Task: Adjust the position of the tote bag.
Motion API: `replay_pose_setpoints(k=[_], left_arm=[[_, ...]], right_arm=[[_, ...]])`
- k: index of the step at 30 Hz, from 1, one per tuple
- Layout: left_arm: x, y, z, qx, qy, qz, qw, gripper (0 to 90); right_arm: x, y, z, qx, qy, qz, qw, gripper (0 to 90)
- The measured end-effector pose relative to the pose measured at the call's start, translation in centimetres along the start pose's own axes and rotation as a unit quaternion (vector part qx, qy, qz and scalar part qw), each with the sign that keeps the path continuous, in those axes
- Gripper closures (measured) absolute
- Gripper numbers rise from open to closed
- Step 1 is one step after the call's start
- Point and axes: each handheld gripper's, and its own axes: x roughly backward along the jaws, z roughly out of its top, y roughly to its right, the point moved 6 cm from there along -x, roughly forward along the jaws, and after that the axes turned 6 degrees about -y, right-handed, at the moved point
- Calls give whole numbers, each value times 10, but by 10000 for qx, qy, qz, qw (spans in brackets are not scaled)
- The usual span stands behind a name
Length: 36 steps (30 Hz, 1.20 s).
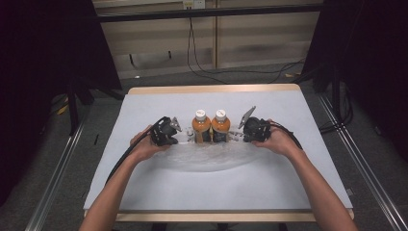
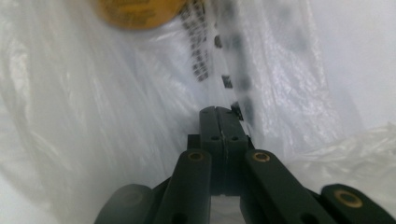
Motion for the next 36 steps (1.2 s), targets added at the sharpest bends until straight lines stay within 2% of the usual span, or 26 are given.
replay_pose_setpoints(k=[1,2,3,5,6,7,9,10,11,13,14,15,16,17,18,20,23,25,26,28,29,30,31,32,33,36], left_arm=[[1,0,-2,-172,-64,-21,9998,900],[2,2,-4,-142,-71,-75,9998,900],[3,1,-7,-206,-108,-150,9996,900],[4,1,-10,-122,-102,-231,9996,900],[5,1,-11,-83,-91,-247,9996,900],[6,-1,-14,-255,-209,-228,9992,900],[7,1,-16,-254,-289,-260,9989,900],[9,2,-19,-256,-339,-318,9986,900],[10,2,-21,-365,-402,-339,9980,900],[14,9,-26,-487,-463,-627,9958,900],[14,11,-27,-419,-459,-629,9961,900],[15,9,-28,-543,-517,-578,9955,900],[15,9,-29,-525,-587,-436,9959,900],[15,9,-29,-525,-587,-436,9959,900],[14,8,-28,-468,-588,-304,9967,900],[14,6,-28,-529,-637,-294,9961,900],[11,1,-26,-389,-665,-140,9969,900],[11,-3,-27,-386,-659,-192,9969,900],[11,-6,-28,-440,-727,-43,9964,900],[11,-8,-27,-366,-713,-78,9968,900],[8,-12,-28,-390,-811,235,9957,900],[8,-12,-28,-390,-811,235,9957,900],[8,-14,-28,-469,-896,283,9945,900],[8,-15,-28,-392,-837,214,9955,900],[9,-19,-30,-264,-762,41,9967,900],[8,-24,-31,-209,-656,97,9976,900]], right_arm=[[1,0,-1,130,-123,-18,9998,900],[1,-1,-2,245,-224,-49,9994,900],[3,-3,-3,248,-361,-49,9990,900],[4,-3,-5,365,-540,-44,9979,900],[4,-4,-6,326,-592,-11,9977,900],[4,-3,-6,400,-628,16,9972,900],[5,-3,-8,398,-684,77,9968,900],[7,-3,-12,419,-802,183,9957,900],[7,-3,-12,419,-802,183,9957,900],[9,-5,-18,465,-922,288,9942,900],[10,-4,-20,507,-939,287,9939,900],[11,-5,-22,487,-952,295,9938,900],[12,-4,-25,446,-976,304,9938,900],[12,-4,-25,446,-976,304,9938,900],[12,-4,-26,428,-991,280,9938,900],[12,-2,-28,402,-1013,206,9938,900],[11,4,-29,393,-972,105,9944,900],[11,7,-30,393,-962,86,9946,900],[11,8,-30,360,-940,51,9949,900],[10,11,-31,314,-961,2,9949,900],[10,17,-33,314,-901,-115,9954,900],[10,17,-33,314,-901,-115,9954,900],[10,19,-34,223,-929,-148,9953,900],[8,22,-34,197,-844,-91,9962,900],[8,25,-35,114,-766,-115,9969,900],[7,30,-36,-4,-665,-85,9977,900]])
